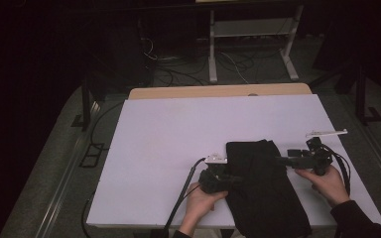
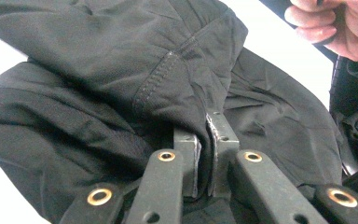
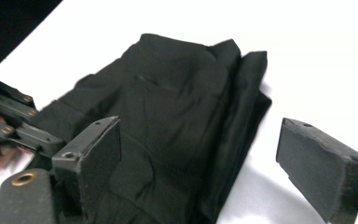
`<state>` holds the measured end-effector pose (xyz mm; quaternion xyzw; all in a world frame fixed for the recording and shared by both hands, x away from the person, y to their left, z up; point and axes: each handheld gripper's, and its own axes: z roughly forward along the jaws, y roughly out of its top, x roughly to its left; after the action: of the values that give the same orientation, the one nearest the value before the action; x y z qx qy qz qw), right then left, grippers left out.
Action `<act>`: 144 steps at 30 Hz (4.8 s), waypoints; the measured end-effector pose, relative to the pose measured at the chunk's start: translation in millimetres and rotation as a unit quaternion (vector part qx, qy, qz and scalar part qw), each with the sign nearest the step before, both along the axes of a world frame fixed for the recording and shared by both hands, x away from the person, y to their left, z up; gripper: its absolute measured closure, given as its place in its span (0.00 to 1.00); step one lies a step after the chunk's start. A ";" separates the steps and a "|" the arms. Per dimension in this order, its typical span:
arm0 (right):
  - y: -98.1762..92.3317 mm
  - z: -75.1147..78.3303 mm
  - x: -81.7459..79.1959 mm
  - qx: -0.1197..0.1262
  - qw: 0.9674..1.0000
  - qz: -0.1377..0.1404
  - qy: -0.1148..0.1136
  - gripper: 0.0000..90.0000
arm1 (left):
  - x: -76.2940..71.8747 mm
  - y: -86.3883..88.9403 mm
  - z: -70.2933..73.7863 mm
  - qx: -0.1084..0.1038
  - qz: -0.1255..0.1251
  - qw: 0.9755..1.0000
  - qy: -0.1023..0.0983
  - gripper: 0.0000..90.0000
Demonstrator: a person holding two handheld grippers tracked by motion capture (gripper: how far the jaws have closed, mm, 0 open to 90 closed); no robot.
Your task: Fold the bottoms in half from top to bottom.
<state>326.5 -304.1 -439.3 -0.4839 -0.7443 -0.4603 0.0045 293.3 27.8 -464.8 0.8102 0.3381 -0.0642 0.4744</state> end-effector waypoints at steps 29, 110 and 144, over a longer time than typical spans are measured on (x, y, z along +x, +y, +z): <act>12.3 -3.7 63.1 -0.012 0.999 0.024 0.019 0.05 | -0.5 -3.4 -2.2 -0.003 -0.002 1.000 0.000 0.93; 43.0 14.2 36.6 0.058 0.994 0.088 0.006 0.92 | -1.0 28.1 11.9 -0.084 0.006 0.996 -0.037 0.40; 35.9 14.4 -12.7 0.080 0.990 0.118 0.011 0.92 | 12.9 38.9 28.8 -0.073 0.050 0.994 -0.059 0.25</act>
<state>313.8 -268.3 -425.0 -0.3956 -0.7568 -0.5094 0.1060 306.2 66.7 -436.0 0.7577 0.3438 -0.0171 0.5545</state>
